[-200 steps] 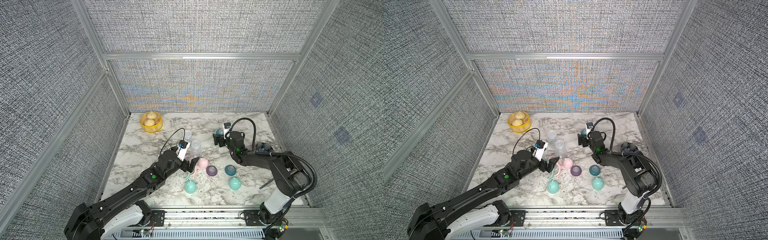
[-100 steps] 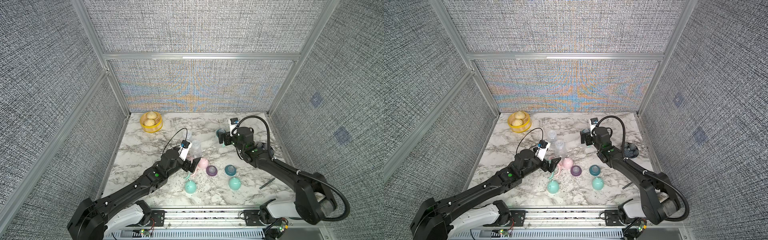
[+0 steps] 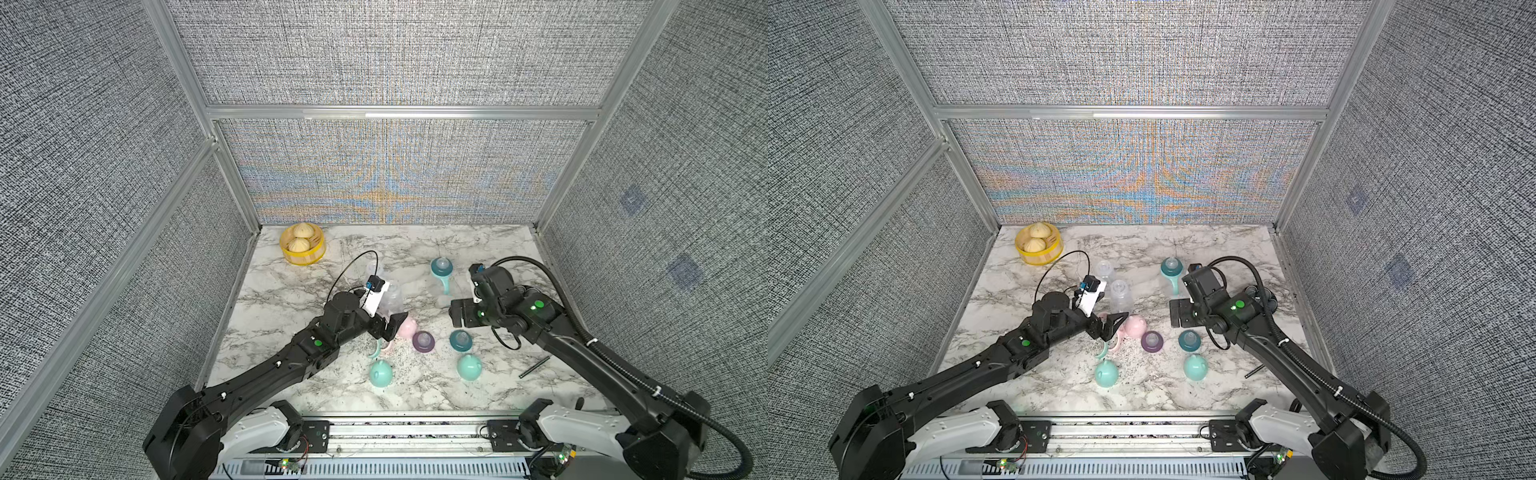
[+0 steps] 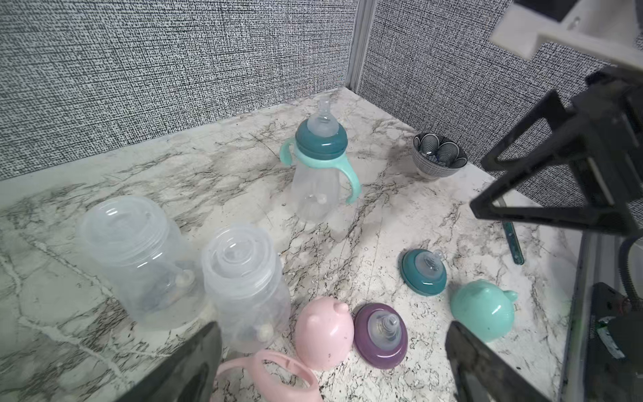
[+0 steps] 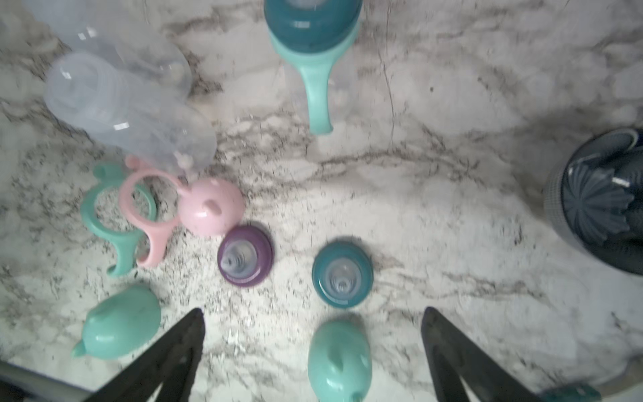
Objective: Assemble the baby bottles
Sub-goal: Place the baby bottle at the center of the board, then pick up the lid from the center of the board.
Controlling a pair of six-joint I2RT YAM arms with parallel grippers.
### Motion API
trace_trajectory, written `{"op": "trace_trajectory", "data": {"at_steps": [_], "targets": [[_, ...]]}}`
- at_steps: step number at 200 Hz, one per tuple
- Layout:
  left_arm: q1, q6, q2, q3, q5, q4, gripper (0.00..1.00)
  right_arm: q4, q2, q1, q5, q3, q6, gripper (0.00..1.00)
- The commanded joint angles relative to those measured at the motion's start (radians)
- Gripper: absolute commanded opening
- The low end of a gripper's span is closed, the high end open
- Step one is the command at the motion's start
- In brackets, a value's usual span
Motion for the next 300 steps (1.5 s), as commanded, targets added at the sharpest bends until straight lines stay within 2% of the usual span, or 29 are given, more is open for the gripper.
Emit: {"op": "trace_trajectory", "data": {"at_steps": [1,58,115,202,300], "targets": [[0.002,0.0,0.002,0.0,0.018,0.033,1.0,-0.237,0.001,0.028,-0.015,-0.003,0.081,0.96],[0.001,0.009,-0.019,0.0,0.012,0.013,1.0,-0.151,-0.032,0.076,-0.096,-0.213,0.194,0.91],[0.002,0.009,-0.003,0.009,0.017,0.01,1.0,0.061,0.03,0.092,-0.125,-0.342,0.191,0.84],[0.001,0.01,0.015,0.014,0.015,0.008,1.0,0.19,0.164,0.116,-0.115,-0.388,0.186,0.76],[0.001,0.012,0.016,0.015,0.016,0.004,1.0,0.266,0.211,0.127,-0.088,-0.401,0.192,0.77]]}}
